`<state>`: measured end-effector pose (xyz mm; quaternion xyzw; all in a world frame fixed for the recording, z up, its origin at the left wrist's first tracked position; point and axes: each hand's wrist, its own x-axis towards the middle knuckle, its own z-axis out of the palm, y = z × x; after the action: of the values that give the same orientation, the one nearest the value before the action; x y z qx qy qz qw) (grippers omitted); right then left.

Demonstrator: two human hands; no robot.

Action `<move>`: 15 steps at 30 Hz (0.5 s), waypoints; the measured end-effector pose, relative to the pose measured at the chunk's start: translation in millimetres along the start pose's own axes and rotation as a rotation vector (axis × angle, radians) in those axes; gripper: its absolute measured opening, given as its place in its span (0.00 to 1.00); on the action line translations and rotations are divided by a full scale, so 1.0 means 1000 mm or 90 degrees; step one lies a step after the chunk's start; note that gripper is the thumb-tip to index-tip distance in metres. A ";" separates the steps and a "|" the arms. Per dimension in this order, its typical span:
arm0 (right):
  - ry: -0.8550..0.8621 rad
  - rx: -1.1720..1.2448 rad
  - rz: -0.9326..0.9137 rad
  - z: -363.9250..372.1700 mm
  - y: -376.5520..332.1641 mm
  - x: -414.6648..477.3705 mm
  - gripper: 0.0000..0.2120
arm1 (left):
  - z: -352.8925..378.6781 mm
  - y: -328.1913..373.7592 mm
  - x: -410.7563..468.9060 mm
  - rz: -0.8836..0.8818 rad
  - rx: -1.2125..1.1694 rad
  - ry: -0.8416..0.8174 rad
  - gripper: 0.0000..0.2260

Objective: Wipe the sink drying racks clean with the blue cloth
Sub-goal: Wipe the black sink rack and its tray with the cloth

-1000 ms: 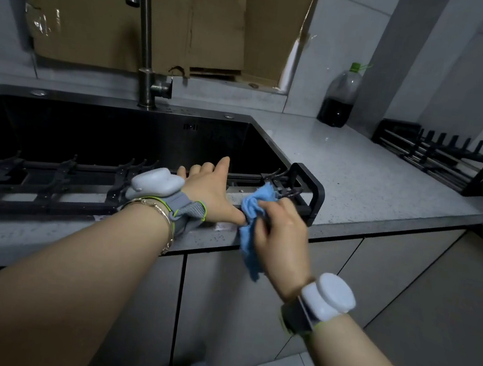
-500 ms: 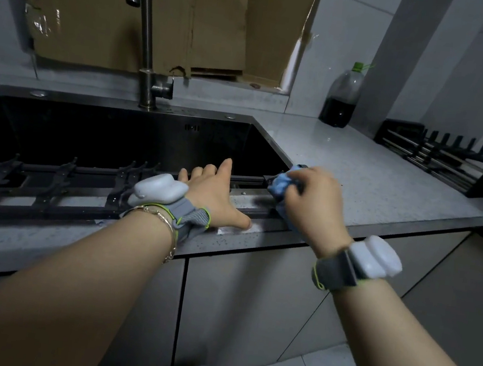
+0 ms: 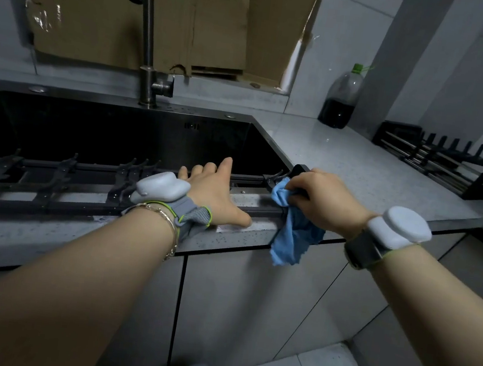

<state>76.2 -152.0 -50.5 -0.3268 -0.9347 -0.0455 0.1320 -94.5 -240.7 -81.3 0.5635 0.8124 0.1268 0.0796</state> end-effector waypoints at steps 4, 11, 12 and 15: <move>-0.009 0.008 -0.012 0.003 0.000 0.000 0.06 | -0.001 0.002 -0.001 -0.002 0.002 -0.005 0.52; 0.181 0.145 -0.005 0.025 0.007 -0.008 0.05 | -0.002 0.003 -0.003 -0.005 -0.001 -0.006 0.53; 0.220 0.195 0.019 0.028 0.004 -0.009 0.05 | -0.002 0.003 -0.003 -0.005 -0.001 -0.003 0.52; 0.382 0.471 0.228 0.024 0.003 0.001 0.07 | 0.000 0.003 -0.003 -0.003 -0.002 0.002 0.52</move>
<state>72.4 -145.3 -73.1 -0.3862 -0.7384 0.2200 0.5072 -91.0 -242.3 -80.3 0.5613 0.8136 0.1291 0.0796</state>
